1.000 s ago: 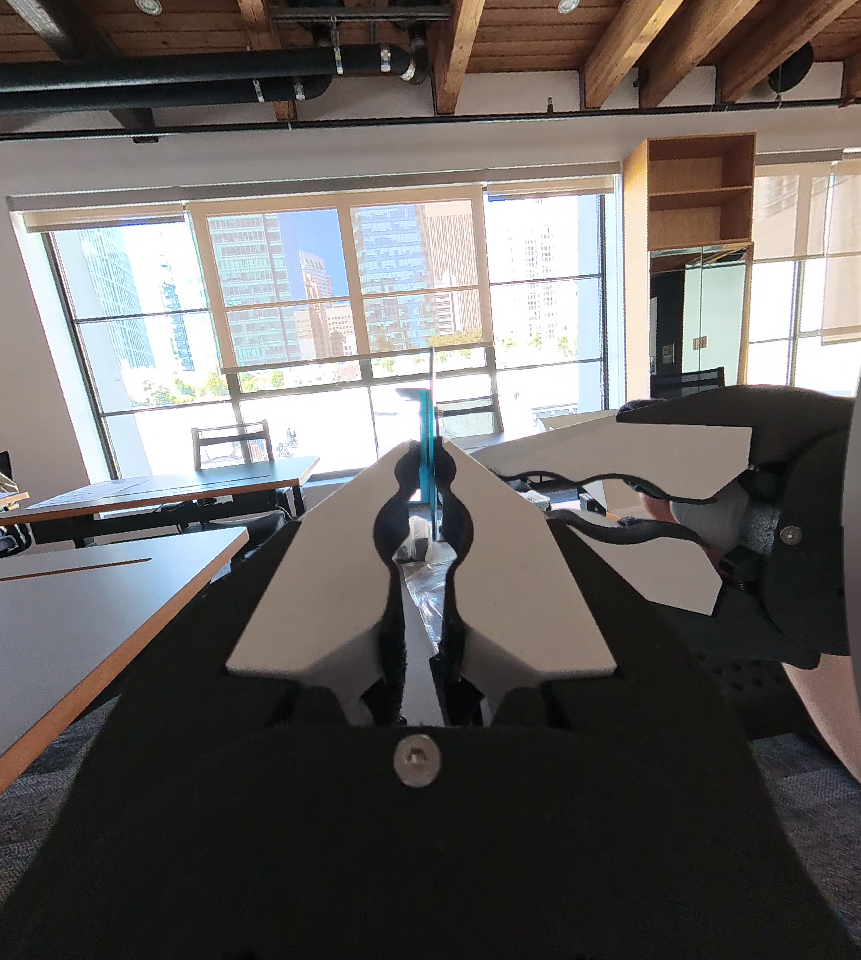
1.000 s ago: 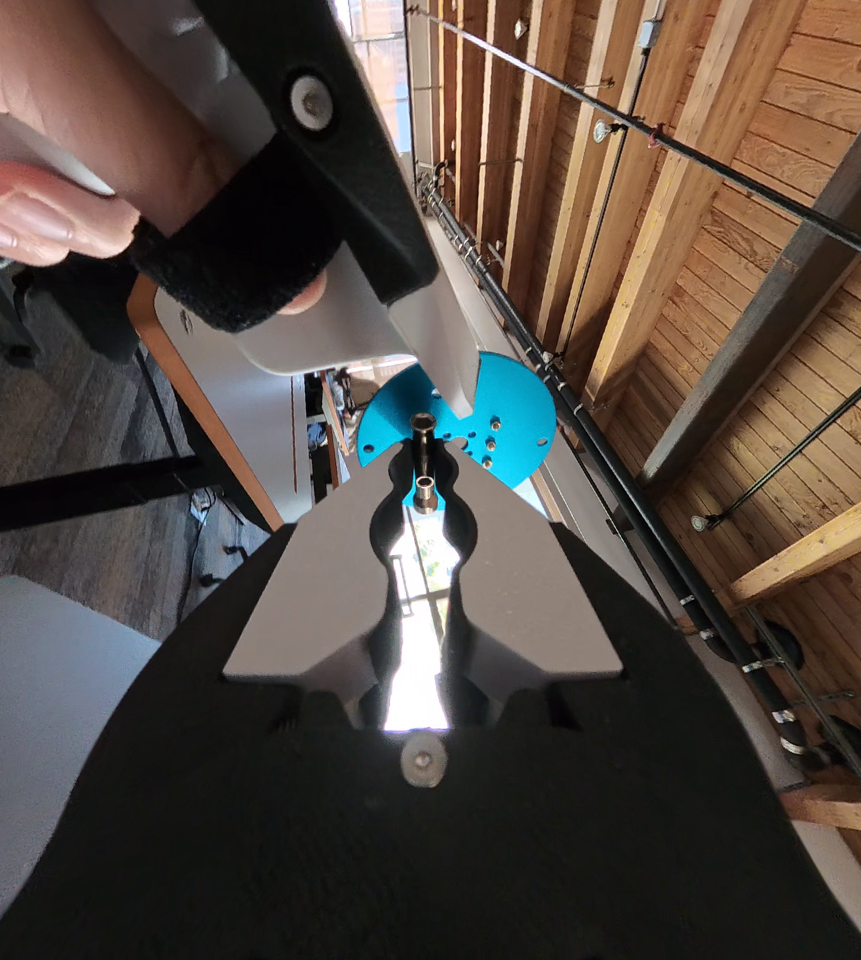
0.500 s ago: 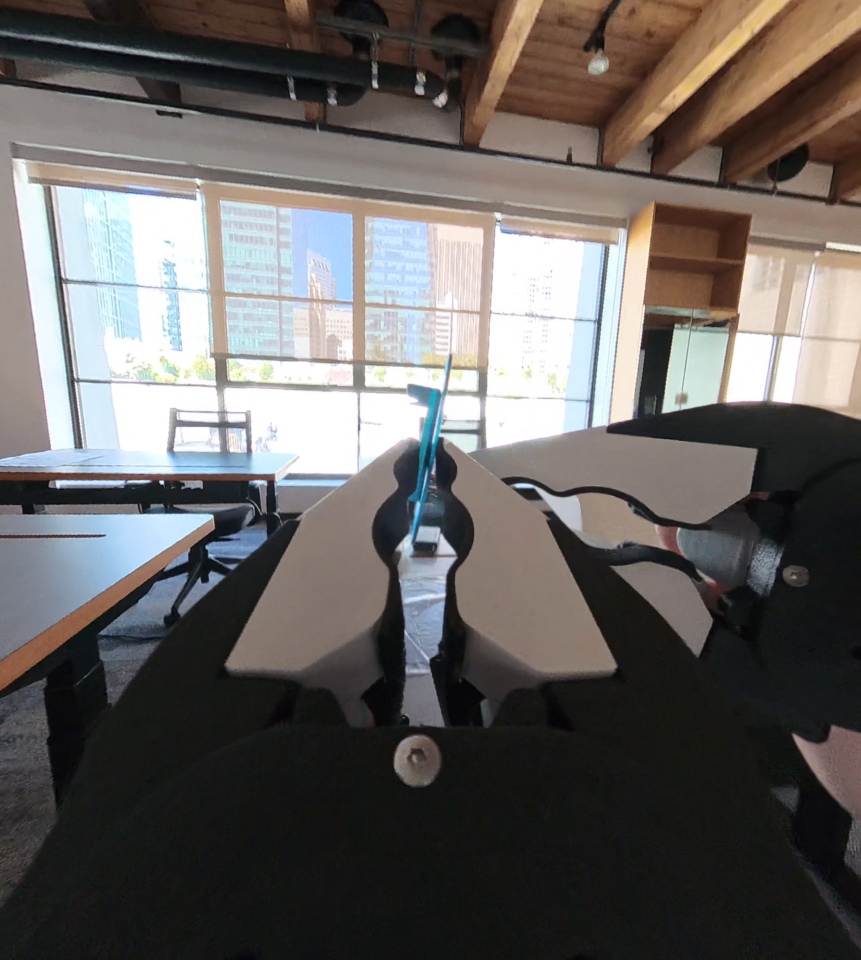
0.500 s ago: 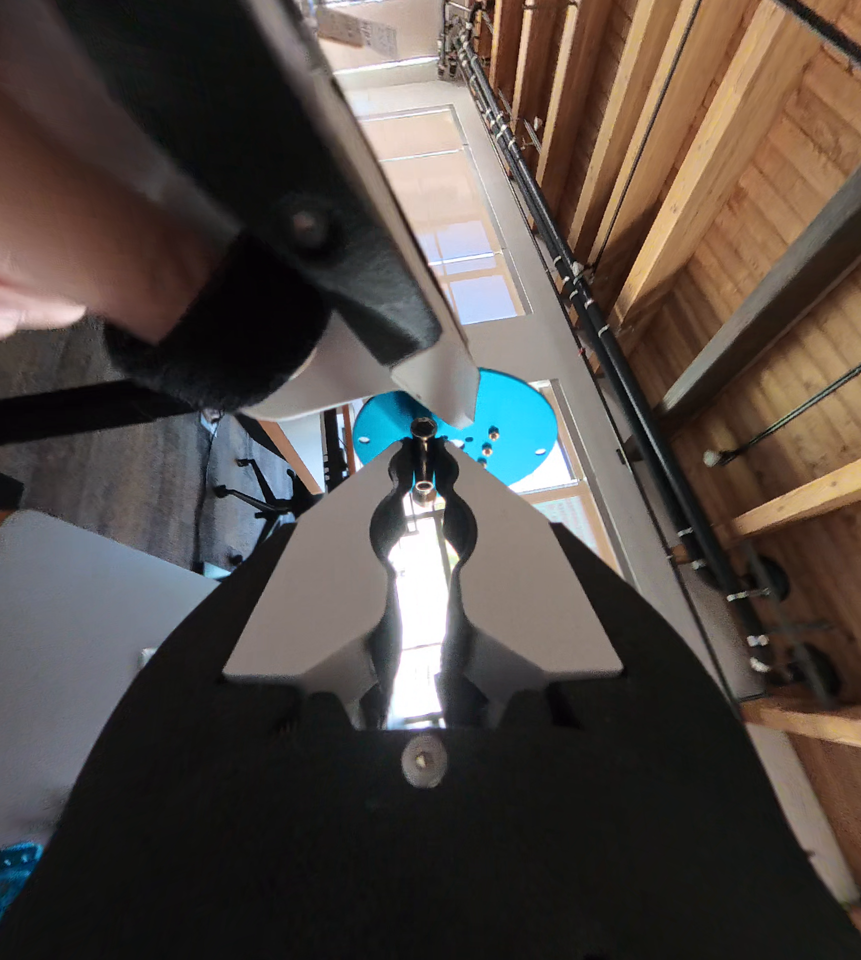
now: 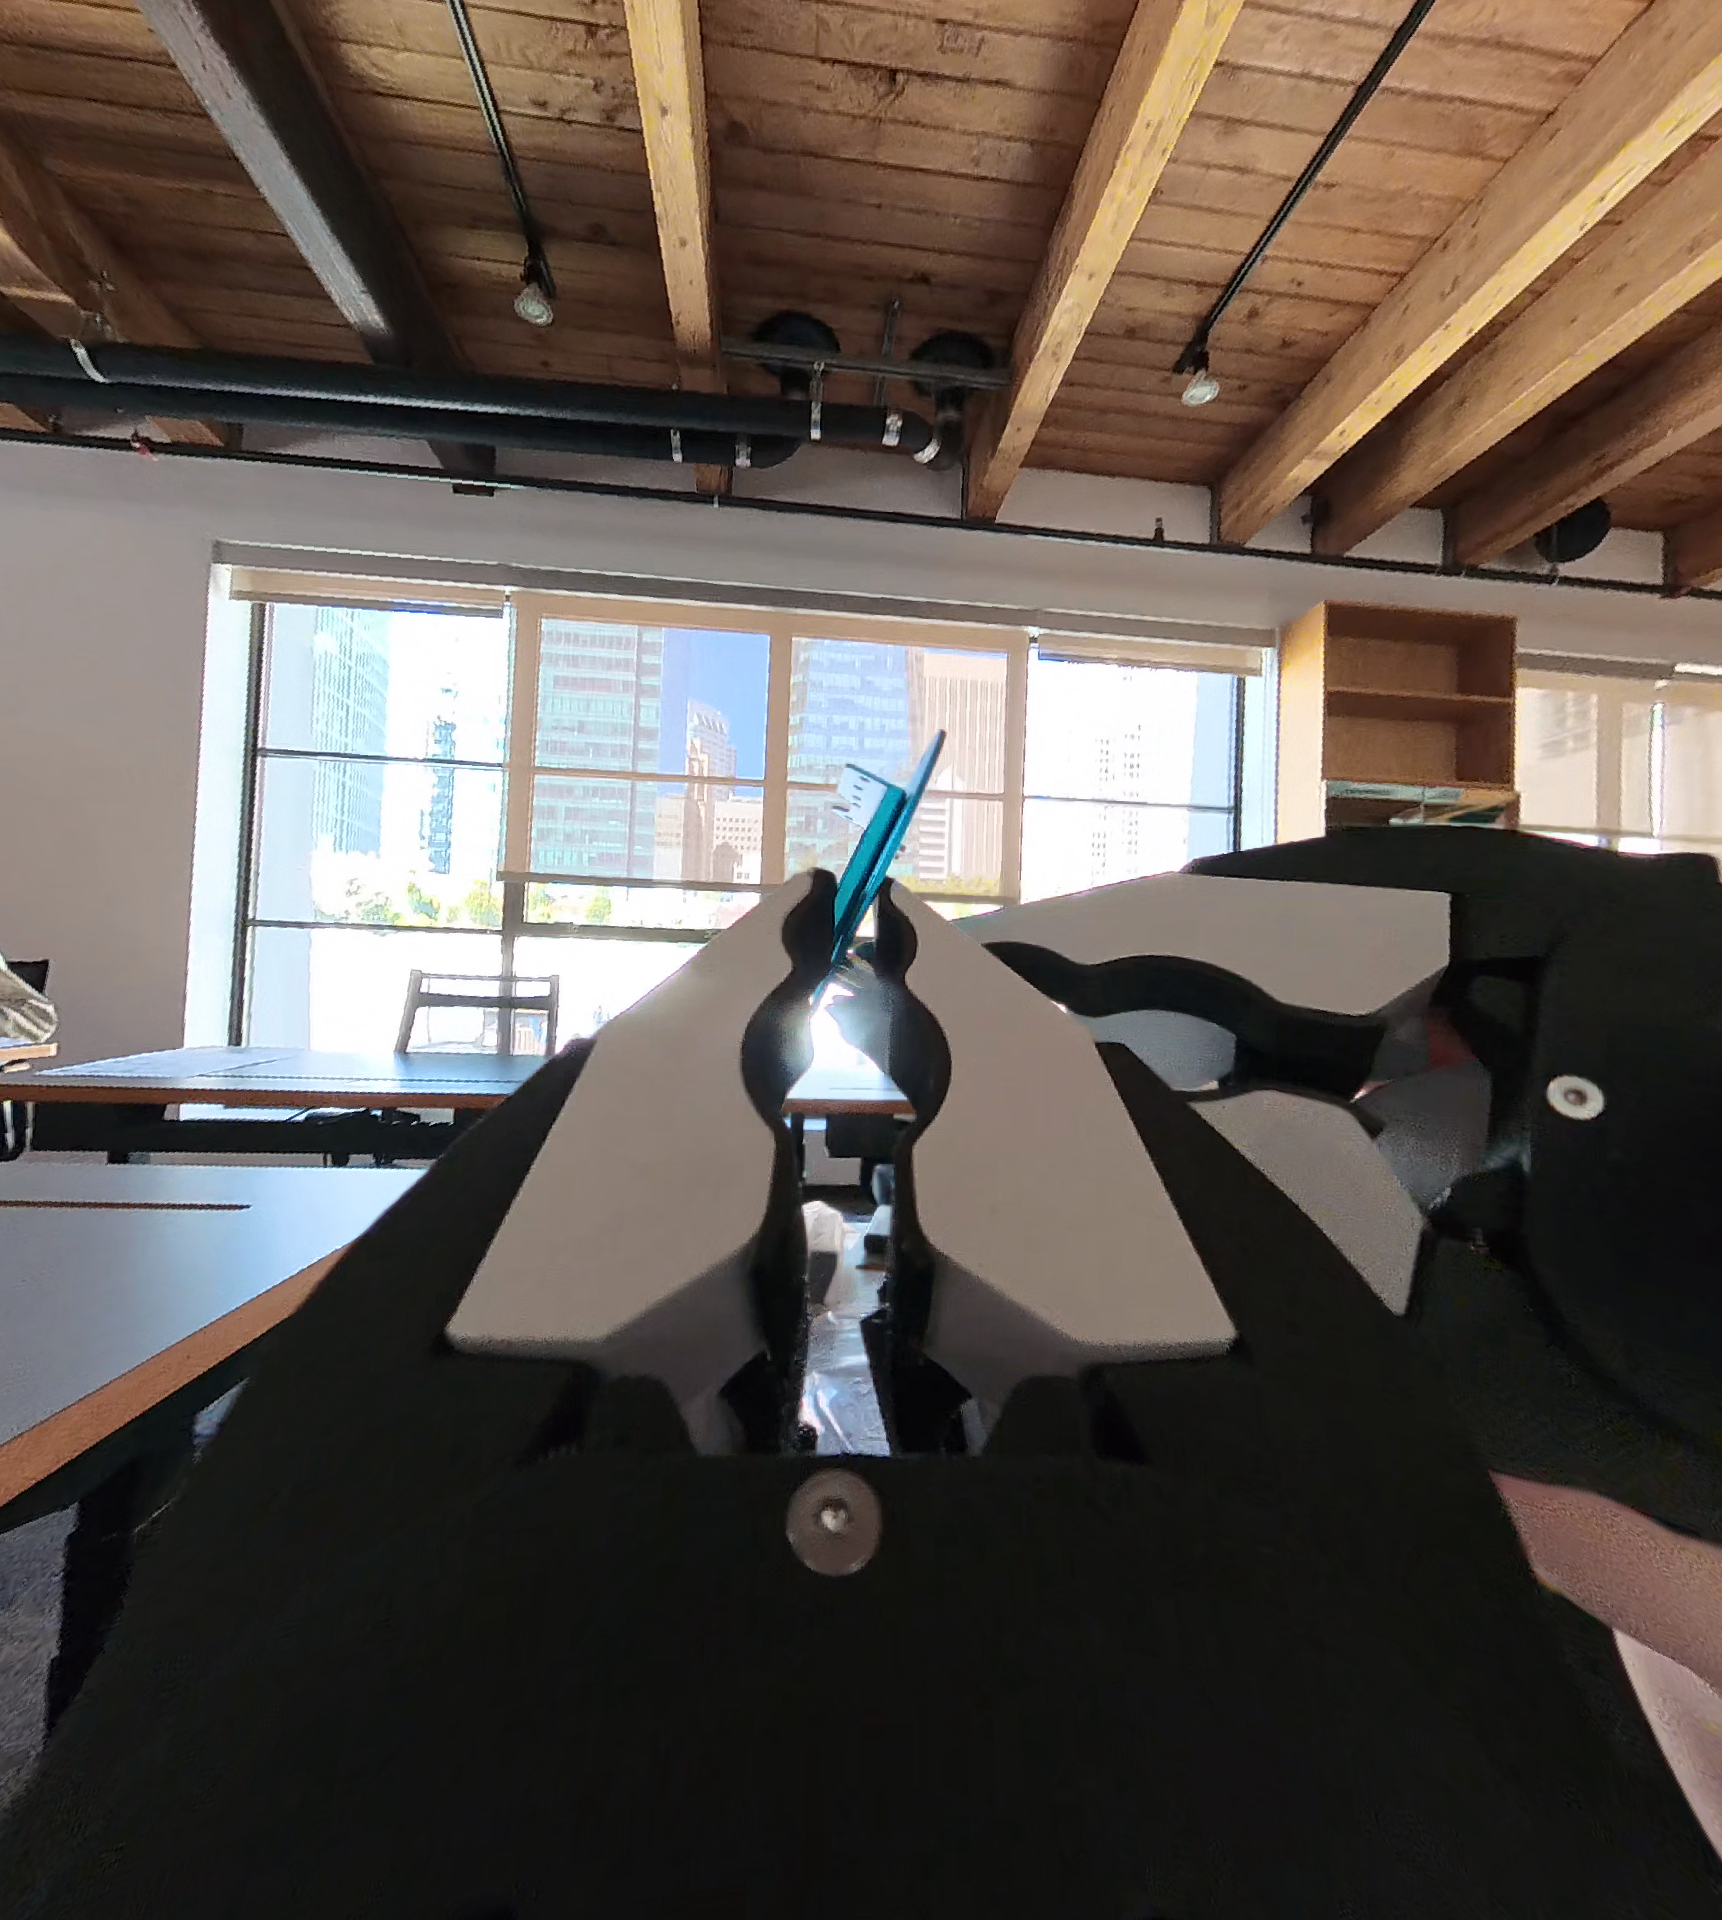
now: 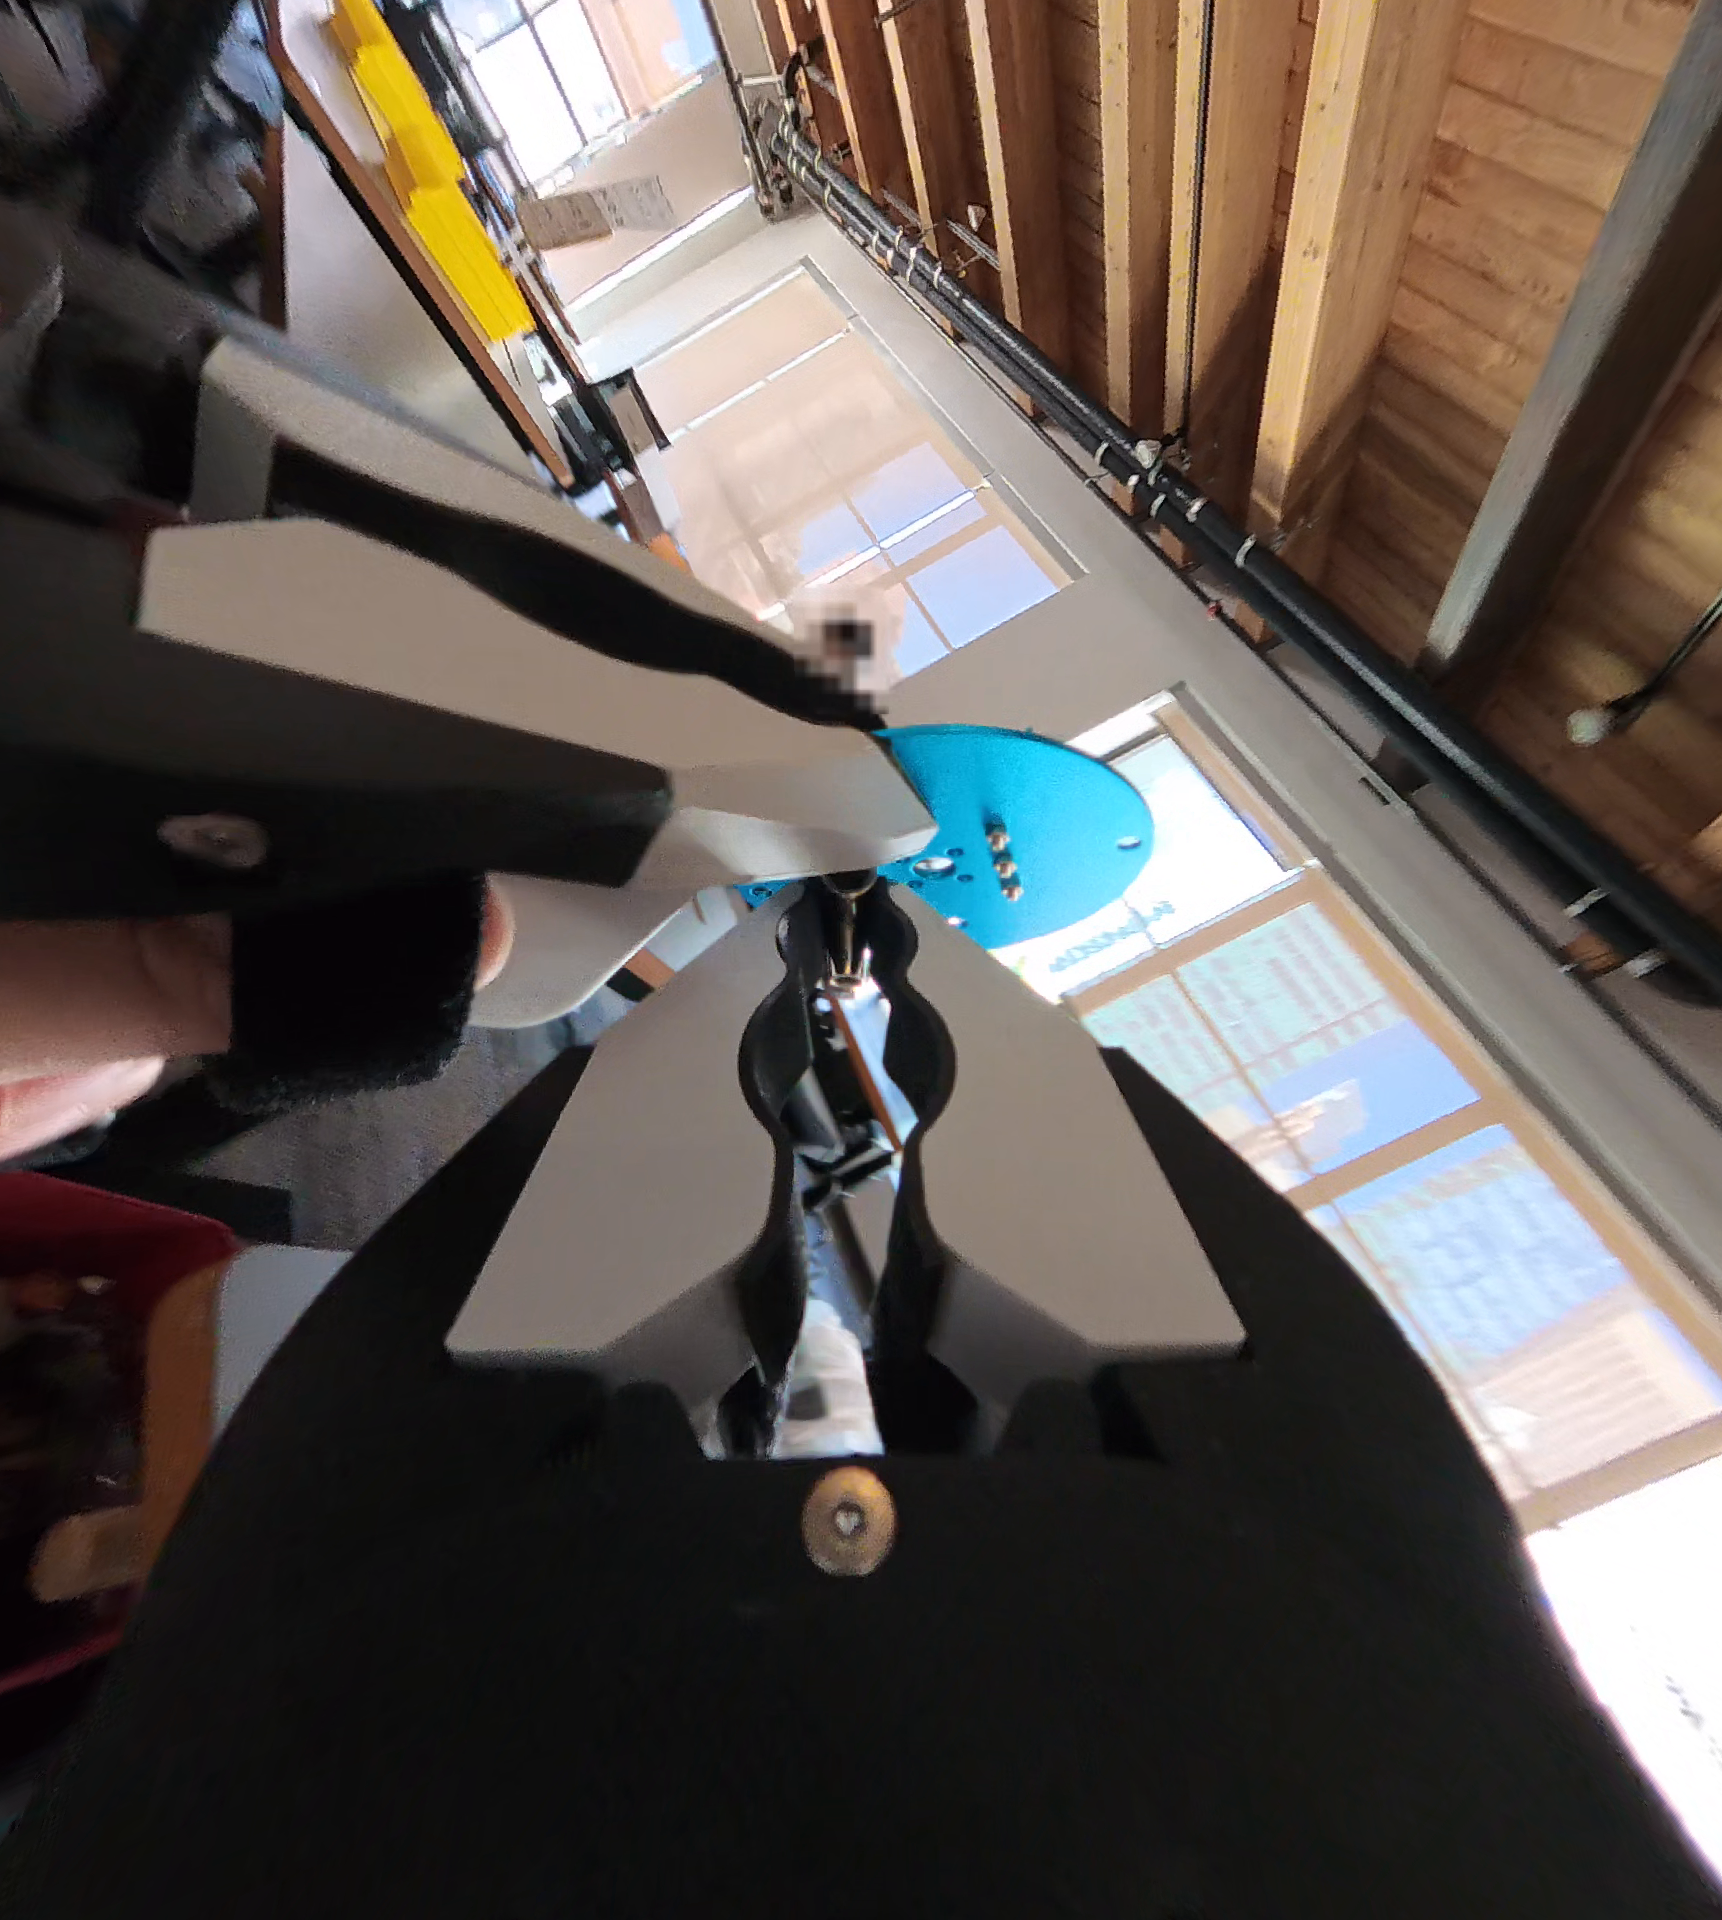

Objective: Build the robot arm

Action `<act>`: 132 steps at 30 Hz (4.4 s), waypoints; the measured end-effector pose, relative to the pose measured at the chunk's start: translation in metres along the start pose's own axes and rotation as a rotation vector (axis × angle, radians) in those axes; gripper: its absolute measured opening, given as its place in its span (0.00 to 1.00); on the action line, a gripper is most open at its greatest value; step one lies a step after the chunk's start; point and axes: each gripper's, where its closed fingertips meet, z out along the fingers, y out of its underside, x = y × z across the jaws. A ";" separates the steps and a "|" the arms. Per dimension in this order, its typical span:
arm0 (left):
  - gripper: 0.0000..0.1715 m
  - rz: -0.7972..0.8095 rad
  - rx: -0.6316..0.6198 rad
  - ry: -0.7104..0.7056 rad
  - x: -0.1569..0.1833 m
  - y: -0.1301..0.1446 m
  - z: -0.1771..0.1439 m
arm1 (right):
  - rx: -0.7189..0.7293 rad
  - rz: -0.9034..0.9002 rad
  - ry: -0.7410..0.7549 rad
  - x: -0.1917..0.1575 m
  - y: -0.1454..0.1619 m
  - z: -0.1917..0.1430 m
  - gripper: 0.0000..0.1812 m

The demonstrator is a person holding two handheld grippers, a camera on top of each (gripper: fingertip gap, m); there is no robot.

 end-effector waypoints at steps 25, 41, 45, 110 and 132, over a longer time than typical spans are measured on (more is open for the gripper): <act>0.04 0.046 0.184 0.157 0.008 0.001 -0.005 | 0.294 0.881 -0.248 -0.004 0.002 -0.003 0.04; 0.03 0.207 0.200 0.305 0.021 -0.006 -0.014 | 0.608 1.630 -0.794 -0.006 -0.005 -0.019 0.04; 0.03 0.228 0.198 0.339 0.024 -0.008 -0.018 | 0.683 1.786 -0.972 -0.006 -0.007 -0.024 0.04; 0.01 -0.325 -0.472 0.316 0.031 0.012 0.016 | 0.477 -0.133 -0.180 0.001 0.003 -0.035 0.23; 0.02 -0.403 -0.401 0.289 0.023 0.004 0.019 | 0.424 -0.146 -0.093 0.010 0.001 -0.038 0.07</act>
